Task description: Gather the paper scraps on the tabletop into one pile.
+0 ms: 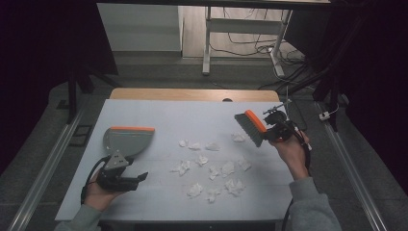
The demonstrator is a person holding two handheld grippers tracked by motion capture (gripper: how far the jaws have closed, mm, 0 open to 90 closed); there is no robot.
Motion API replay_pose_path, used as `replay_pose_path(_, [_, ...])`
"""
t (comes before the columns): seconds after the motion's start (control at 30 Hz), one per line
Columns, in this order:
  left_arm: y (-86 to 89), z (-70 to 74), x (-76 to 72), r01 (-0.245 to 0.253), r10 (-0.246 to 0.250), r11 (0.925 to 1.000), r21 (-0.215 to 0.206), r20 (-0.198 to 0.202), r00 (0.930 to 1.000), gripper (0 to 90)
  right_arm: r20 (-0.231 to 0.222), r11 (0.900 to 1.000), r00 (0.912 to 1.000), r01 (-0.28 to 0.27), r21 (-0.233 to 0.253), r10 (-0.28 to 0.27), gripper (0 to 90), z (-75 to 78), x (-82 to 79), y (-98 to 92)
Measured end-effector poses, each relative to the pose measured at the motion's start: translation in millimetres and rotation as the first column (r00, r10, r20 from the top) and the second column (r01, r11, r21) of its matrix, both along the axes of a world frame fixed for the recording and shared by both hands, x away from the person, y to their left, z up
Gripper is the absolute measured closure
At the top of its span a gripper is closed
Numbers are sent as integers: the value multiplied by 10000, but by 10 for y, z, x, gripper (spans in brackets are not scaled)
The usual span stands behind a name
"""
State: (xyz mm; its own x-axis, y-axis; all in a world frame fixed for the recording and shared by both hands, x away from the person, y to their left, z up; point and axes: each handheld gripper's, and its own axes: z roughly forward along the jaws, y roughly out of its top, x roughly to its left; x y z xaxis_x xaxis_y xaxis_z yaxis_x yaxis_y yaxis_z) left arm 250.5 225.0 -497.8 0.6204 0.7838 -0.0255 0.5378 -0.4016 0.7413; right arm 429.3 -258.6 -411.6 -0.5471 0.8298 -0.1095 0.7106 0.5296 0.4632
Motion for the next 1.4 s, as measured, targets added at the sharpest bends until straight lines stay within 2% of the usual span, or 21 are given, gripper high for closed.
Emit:
replay_pose_path(0.03, [-1, 4, -5, 10, -10, 10000, 3, 27, 10000, 251, -230, 9998, 9997, 97, -174, -101, 682, -47, 70, 13])
replay_pose_path(0.07, [-2, 7, -7, -16, 16, 10000, -27, 63, 10000, 250, -527, 9971, 9980, 325, -694, -362, 683, -121, 203, 46])
replay_pose_path(0.1, [0, 10, -9, -25, 26, 10000, -35, 102, 9999, 250, -527, 9971, 9980, 325, -694, -362, 683, -121, 203, 46])
replay_pose_path(0.17, [7, 12, -9, -70, 71, 10000, -54, 119, 9999, 251, -648, 9934, 9965, 449, -1057, -519, 682, -154, 314, 89])
replay_pose_path(0.3, [17, -5, 9, -174, 174, 9998, -21, 74, 9998, 252, -926, 9885, 9935, 529, -1416, -664, 683, -184, 514, 168])
replay_pose_path(0.33, [19, -8, 12, -184, 184, 9998, -16, 52, 9998, 253, -1201, 9832, 9907, 427, -1774, -647, 683, -227, 595, 218])
replay_pose_path(0.5, [8, -23, 15, -204, 204, 9998, 48, 48, 9998, 255, -1528, 9778, 9873, 100, -2091, -427, 686, -285, 657, 354])
replay_pose_path(0.53, [8, -25, 14, -222, 221, 9997, 60, 54, 9997, 254, -1654, 9704, 9862, -320, -2393, -83, 696, -288, 633, 461])
replay_pose_path(0.6, [10, -28, 11, -238, 238, 9997, 26, 57, 9997, 254, -1692, 9673, 9854, -586, -2467, 166, 701, -290, 609, 516])
replay_pose_path(0.7, [6, -32, 10, -231, 231, 9997, 21, 55, 9997, 255, -1692, 9486, 9835, -1123, -2959, 636, 704, -307, 511, 689])
replay_pose_path(0.77, [0, -32, 9, -212, 212, 9998, 60, 60, 9998, 256, -1722, 9422, 9807, -1424, -3033, 928, 705, -310, 452, 771])
replay_pose_path(0.83, [-5, -31, 4, -190, 190, 9998, 63, 75, 9998, 256, -1903, 9468, 9732, -1778, -2683, 1289, 705, -304, 411, 828])
replay_pose_path(0.97, [-3, -31, 5, -179, 178, 9998, 61, 88, 9998, 257, -2371, 9448, 9480, -2610, -1980, 2122, 705, -300, 288, 955])
replay_pose_path(1.07, [6, -37, 9, -189, 188, 9998, 74, 51, 9998, 256, -2597, 9388, 9202, -3283, -1045, 2929, 704, -303, 197, 1020])
replay_pose_path(1.17, [10, -43, 12, -209, 208, 9998, 68, 21, 9998, 256, -2725, 9375, 9050, -3469, -279, 3267, 704, -293, 128, 1068])
replay_pose_path(1.2, [11, -44, 13, -210, 210, 9998, 71, 11, 9998, 257, -2675, 9380, 9053, -3463, -153, 3298, 704, -284, 118, 1073])
replay_pose_path(1.23, [11, -44, 13, -212, 212, 9997, 78, 7, 9998, 257, -2499, 9426, 9122, -3338, 63, 3247, 704, -247, 111, 1067])
replay_pose_path(1.3, [11, -44, 12, -216, 216, 9997, 80, 9, 9998, 257, -2324, 9404, 9138, -3398, 120, 3331, 704, -227, 125, 1043])
replay_pose_path(1.33, [13, -45, 14, -221, 221, 9997, 85, 6, 9998, 257, -2080, 9511, 9288, -3072, 306, 3067, 704, -172, 135, 1000])
replay_pose_path(1.37, [15, -45, 14, -229, 229, 9997, 76, 0, 9997, 257, -2080, 9511, 9288, -3072, 306, 3067, 704, -172, 135, 1000])
replay_pose_path(1.4, [17, -46, 15, -237, 237, 9997, 69, 0, 9997, 257, -1951, 9538, 9340, -2981, 368, 2994, 703, -145, 141, 970])
